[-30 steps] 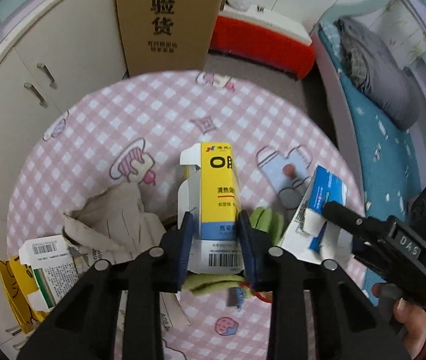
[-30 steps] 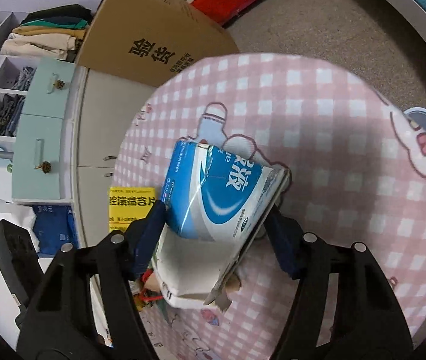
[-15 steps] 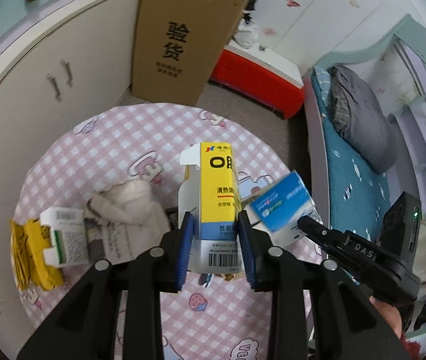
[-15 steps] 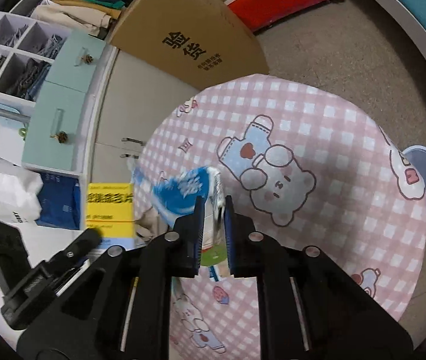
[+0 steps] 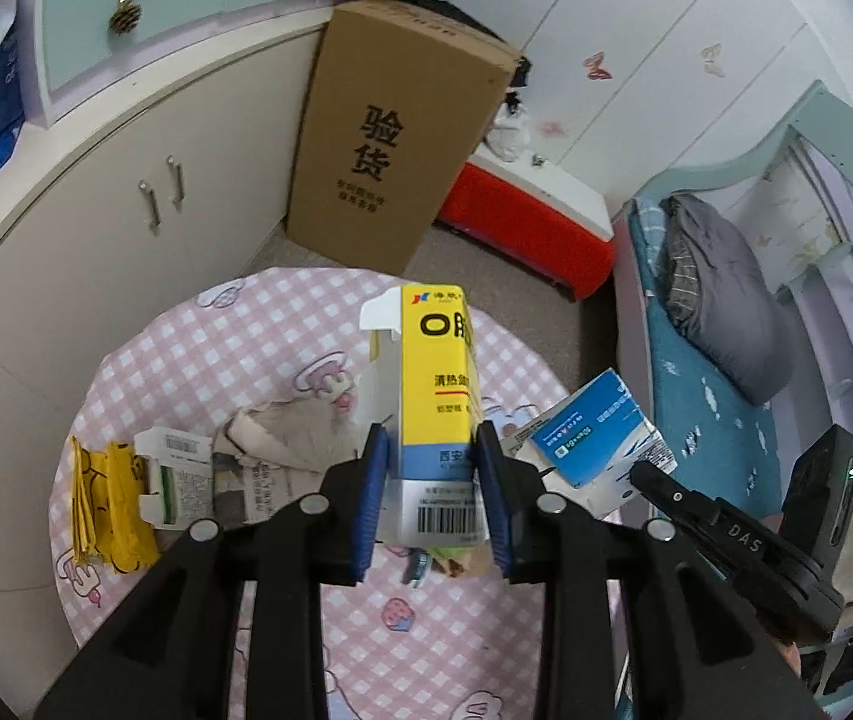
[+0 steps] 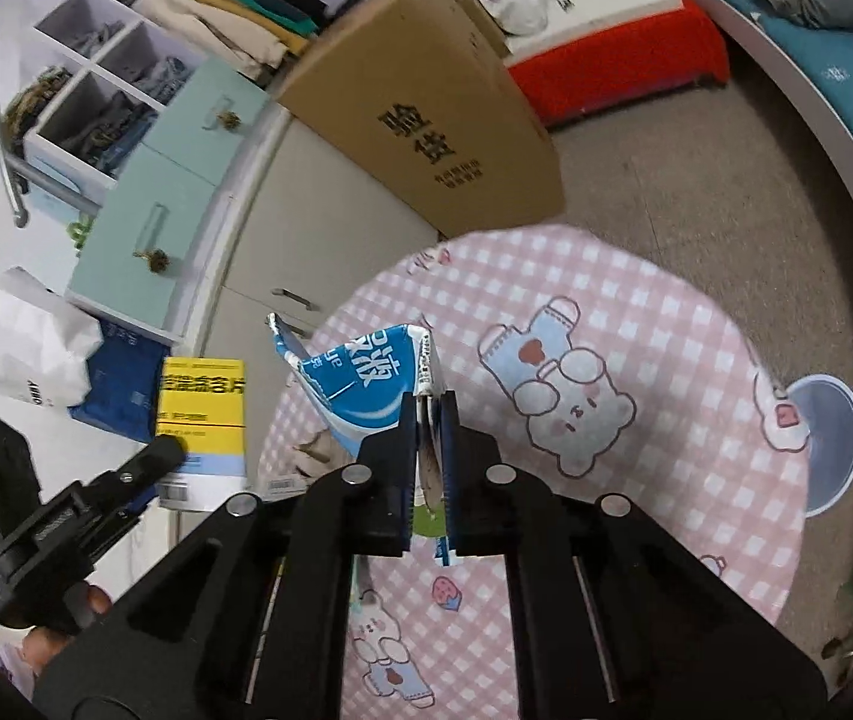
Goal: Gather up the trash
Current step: 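Carry both boxes to the blue bucket and release them inside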
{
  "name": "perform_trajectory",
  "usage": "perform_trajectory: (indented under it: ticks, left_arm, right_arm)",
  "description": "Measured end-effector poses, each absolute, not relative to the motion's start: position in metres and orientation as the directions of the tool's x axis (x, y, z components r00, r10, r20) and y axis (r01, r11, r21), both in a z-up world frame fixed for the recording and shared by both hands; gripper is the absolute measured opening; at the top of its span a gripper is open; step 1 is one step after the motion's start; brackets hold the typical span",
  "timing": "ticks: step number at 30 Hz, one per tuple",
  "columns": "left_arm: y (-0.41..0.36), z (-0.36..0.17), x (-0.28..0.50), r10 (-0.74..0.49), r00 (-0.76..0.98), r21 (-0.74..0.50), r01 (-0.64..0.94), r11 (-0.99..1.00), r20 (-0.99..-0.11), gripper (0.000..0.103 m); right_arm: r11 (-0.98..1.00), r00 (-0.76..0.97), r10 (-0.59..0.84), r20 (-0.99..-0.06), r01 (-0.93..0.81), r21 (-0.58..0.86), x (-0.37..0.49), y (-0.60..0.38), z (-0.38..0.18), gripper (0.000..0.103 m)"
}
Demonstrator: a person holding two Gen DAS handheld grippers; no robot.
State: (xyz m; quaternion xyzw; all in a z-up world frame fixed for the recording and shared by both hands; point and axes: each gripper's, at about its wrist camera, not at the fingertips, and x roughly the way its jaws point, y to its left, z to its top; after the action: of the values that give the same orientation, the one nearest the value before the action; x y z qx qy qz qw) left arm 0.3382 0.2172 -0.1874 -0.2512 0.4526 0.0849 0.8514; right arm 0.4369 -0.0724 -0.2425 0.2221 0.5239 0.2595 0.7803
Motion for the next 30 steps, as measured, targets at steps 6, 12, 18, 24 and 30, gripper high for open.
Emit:
perform_trajectory:
  ticks: [6, 12, 18, 24, 30]
  left_arm:
    - [0.177, -0.172, 0.346, -0.104, 0.6, -0.361, -0.325, 0.874, -0.793, 0.029]
    - [0.084, -0.173, 0.368, -0.166, 0.587, -0.363, -0.236, 0.902, -0.793, 0.029]
    - [-0.025, -0.19, 0.39, -0.225, 0.529, -0.352, -0.151, 0.924, -0.818, 0.029]
    - [-0.108, -0.215, 0.405, -0.239, 0.476, -0.326, -0.11, 0.939, -0.847, 0.029]
    - [-0.153, -0.24, 0.413, -0.228, 0.419, -0.3, -0.112, 0.947, -0.879, 0.029]
  right_arm:
    - [0.763, 0.358, 0.639, -0.68, -0.189, 0.618, 0.434, -0.112, -0.219, 0.007]
    - [0.784, 0.406, 0.607, -0.683, -0.161, 0.6, 0.432, -0.194, -0.207, 0.007]
    - [0.85, 0.433, 0.513, -0.741, -0.136, 0.509, 0.424, -0.292, -0.208, 0.007]
    - [0.889, 0.4, 0.451, -0.798, -0.125, 0.44, 0.421, -0.366, -0.231, 0.008]
    - [0.917, 0.343, 0.397, -0.851, -0.116, 0.381, 0.434, -0.401, -0.276, 0.072]
